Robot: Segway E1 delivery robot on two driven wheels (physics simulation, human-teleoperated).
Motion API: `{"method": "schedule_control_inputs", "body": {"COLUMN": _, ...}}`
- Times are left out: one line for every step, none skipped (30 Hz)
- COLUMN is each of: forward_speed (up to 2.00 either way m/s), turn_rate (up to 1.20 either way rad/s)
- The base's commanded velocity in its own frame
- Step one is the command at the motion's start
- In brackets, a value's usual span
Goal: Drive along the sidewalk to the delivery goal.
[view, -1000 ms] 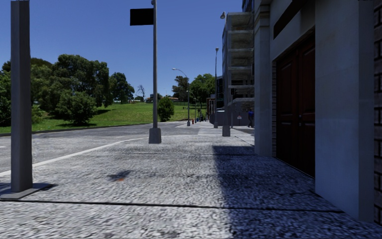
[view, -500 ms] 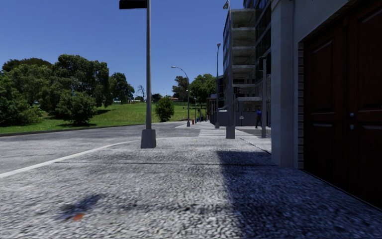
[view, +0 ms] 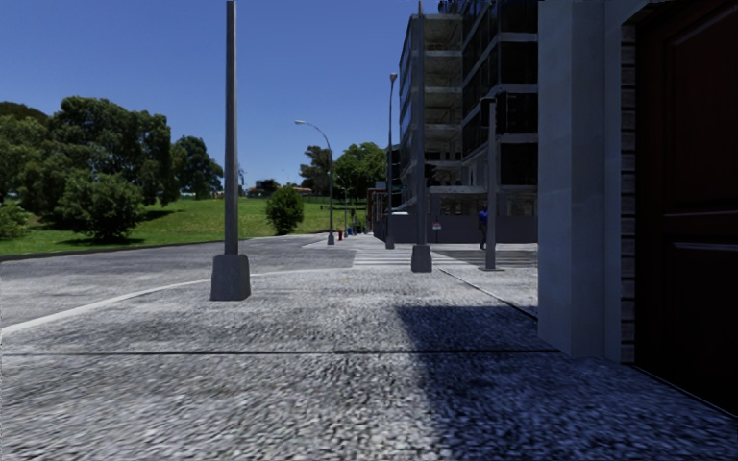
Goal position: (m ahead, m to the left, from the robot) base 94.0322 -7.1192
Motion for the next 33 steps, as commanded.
{"method": "schedule_control_inputs", "body": {"forward_speed": 1.97, "turn_rate": 0.0}}
{"method": "schedule_control_inputs", "body": {"forward_speed": 1.97, "turn_rate": 0.0}}
{"method": "schedule_control_inputs", "body": {"forward_speed": 1.97, "turn_rate": 0.0}}
{"method": "schedule_control_inputs", "body": {"forward_speed": 1.97, "turn_rate": 0.0}}
{"method": "schedule_control_inputs", "body": {"forward_speed": 1.97, "turn_rate": 0.0}}
{"method": "schedule_control_inputs", "body": {"forward_speed": 1.97, "turn_rate": 0.0}}
{"method": "schedule_control_inputs", "body": {"forward_speed": 1.97, "turn_rate": 0.0}}
{"method": "schedule_control_inputs", "body": {"forward_speed": 1.97, "turn_rate": 0.0}}
{"method": "schedule_control_inputs", "body": {"forward_speed": 1.97, "turn_rate": 0.0}}
{"method": "schedule_control_inputs", "body": {"forward_speed": 1.97, "turn_rate": 0.0}}
{"method": "schedule_control_inputs", "body": {"forward_speed": 1.97, "turn_rate": 0.0}}
{"method": "schedule_control_inputs", "body": {"forward_speed": 1.97, "turn_rate": 0.0}}
{"method": "schedule_control_inputs", "body": {"forward_speed": 1.97, "turn_rate": 0.0}}
{"method": "schedule_control_inputs", "body": {"forward_speed": 1.97, "turn_rate": 0.0}}
{"method": "schedule_control_inputs", "body": {"forward_speed": 1.97, "turn_rate": 0.0}}
{"method": "schedule_control_inputs", "body": {"forward_speed": 1.97, "turn_rate": 0.0}}
{"method": "schedule_control_inputs", "body": {"forward_speed": 1.97, "turn_rate": 0.0}}
{"method": "schedule_control_inputs", "body": {"forward_speed": 1.97, "turn_rate": 0.0}}
{"method": "schedule_control_inputs", "body": {"forward_speed": 1.97, "turn_rate": 0.0}}
{"method": "schedule_control_inputs", "body": {"forward_speed": 1.97, "turn_rate": 0.0}}
{"method": "schedule_control_inputs", "body": {"forward_speed": 1.97, "turn_rate": 0.0}}
{"method": "schedule_control_inputs", "body": {"forward_speed": 1.97, "turn_rate": 0.0}}
{"method": "schedule_control_inputs", "body": {"forward_speed": 1.97, "turn_rate": 0.0}}
{"method": "schedule_control_inputs", "body": {"forward_speed": 1.97, "turn_rate": 0.0}}
{"method": "schedule_control_inputs", "body": {"forward_speed": 1.97, "turn_rate": 0.0}}
{"method": "schedule_control_inputs", "body": {"forward_speed": 1.97, "turn_rate": 0.0}}
{"method": "schedule_control_inputs", "body": {"forward_speed": 1.97, "turn_rate": -0.01}}
{"method": "schedule_control_inputs", "body": {"forward_speed": 1.97, "turn_rate": -0.21}}
{"method": "schedule_control_inputs", "body": {"forward_speed": 1.97, "turn_rate": -0.39}}
{"method": "schedule_control_inputs", "body": {"forward_speed": 1.97, "turn_rate": -0.39}}
{"method": "schedule_control_inputs", "body": {"forward_speed": 1.97, "turn_rate": -0.57}}
{"method": "schedule_control_inputs", "body": {"forward_speed": 1.97, "turn_rate": -0.64}}
{"method": "schedule_control_inputs", "body": {"forward_speed": 1.97, "turn_rate": -0.66}}
